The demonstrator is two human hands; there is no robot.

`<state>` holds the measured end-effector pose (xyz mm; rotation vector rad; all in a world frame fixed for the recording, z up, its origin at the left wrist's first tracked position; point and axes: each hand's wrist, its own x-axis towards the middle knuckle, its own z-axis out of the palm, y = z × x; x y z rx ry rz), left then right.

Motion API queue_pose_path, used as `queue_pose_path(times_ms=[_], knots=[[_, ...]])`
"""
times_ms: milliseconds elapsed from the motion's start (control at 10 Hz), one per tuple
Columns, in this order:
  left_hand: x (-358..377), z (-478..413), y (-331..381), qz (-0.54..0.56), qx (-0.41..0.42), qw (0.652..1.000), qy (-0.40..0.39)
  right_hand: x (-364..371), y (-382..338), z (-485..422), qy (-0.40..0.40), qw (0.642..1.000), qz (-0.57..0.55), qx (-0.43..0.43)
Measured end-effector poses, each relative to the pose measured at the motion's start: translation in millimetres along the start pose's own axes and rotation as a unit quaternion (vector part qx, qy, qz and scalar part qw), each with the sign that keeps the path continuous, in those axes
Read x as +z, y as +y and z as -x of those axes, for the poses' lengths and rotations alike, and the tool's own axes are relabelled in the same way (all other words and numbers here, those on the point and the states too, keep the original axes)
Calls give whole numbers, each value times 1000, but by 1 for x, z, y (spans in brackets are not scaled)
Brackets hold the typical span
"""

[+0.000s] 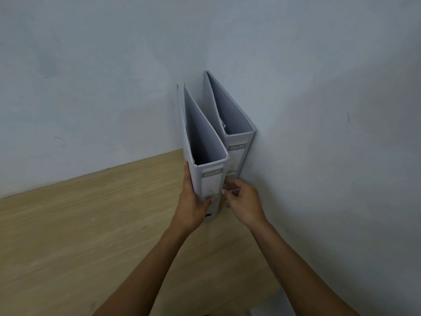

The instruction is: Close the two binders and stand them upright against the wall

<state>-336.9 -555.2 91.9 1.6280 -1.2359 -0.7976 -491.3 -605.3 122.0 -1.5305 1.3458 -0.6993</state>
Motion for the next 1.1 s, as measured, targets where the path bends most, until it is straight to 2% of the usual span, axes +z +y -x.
queue_pose_path(times_ms=[200, 500, 800, 1000, 1100], knots=[[-2, -28, 0, -14, -6, 1000, 5, 6, -11, -22, 25, 999, -15, 32], [-8, -56, 0, -16, 5, 1000, -9, 13, -18, -40, 5, 998, 35, 49], [-9, -58, -6, -10, -10, 1000, -19, 19, -18, -39, -8, 997, 11, 75], [-19, -42, -12, -37, -35, 996, -72, 21, -23, -32, 4, 996, 11, 89], [-31, -24, -4, -14, -55, 996, -75, 26, -25, -24, 1, 995, 28, 93]])
